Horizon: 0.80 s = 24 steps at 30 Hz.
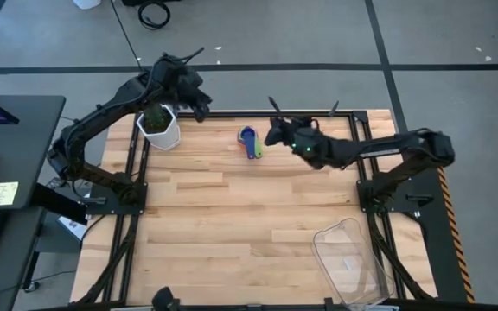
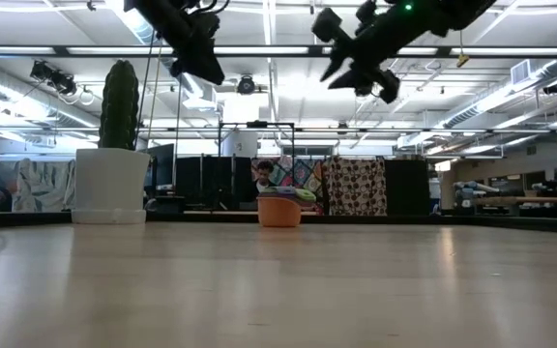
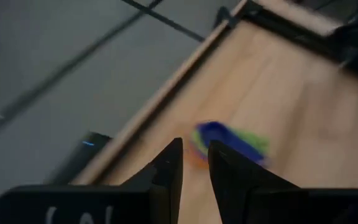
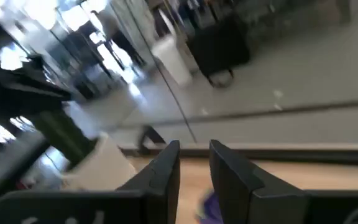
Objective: Nest measuring cups in basket
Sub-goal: Stack the violet measuring cup on top of the green measuring cup
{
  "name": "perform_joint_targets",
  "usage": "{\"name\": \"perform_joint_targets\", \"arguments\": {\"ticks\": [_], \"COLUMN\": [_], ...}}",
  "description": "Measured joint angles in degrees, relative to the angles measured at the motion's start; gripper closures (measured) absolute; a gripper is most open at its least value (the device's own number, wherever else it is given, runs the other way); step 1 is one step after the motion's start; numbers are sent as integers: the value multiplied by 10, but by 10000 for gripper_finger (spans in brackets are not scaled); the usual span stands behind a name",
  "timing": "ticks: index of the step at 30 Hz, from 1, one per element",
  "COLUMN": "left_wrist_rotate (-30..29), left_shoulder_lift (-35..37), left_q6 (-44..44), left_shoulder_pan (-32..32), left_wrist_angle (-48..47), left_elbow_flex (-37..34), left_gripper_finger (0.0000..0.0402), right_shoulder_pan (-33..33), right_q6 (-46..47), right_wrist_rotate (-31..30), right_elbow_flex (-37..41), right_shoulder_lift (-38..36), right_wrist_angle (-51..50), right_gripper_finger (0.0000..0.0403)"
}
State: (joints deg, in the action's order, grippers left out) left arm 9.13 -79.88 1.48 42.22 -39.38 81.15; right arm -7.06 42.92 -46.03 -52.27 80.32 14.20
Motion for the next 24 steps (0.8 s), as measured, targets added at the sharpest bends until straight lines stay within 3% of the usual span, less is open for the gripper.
{"name": "perform_joint_targets", "arguments": {"ticks": [6, 10, 16, 19, 24], "left_wrist_rotate": [32, 58, 136, 174, 151], "left_shoulder_lift": [0, 0, 0, 0, 0], "left_q6": [-101, -129, -135, -180, -271], "left_shoulder_pan": [-22, -39, -60, -70, -84], "left_wrist_angle": [0, 23, 174, 282, 439], "left_elbow_flex": [-68, -146, -272, -334, -407], "left_gripper_finger": [320, 320, 320, 320, 320], "right_shoulder_pan": [-51, -83, -118, -130, -134], "right_q6": [36, 60, 117, 167, 155], "right_wrist_rotate": [147, 272, 450, 496, 498], "right_elbow_flex": [0, 0, 0, 0, 0], "right_shoulder_lift": [-64, -78, -58, -36, 0], "right_wrist_angle": [-194, -234, -245, -246, -246], "right_gripper_finger": [312, 312, 312, 312, 312]}}
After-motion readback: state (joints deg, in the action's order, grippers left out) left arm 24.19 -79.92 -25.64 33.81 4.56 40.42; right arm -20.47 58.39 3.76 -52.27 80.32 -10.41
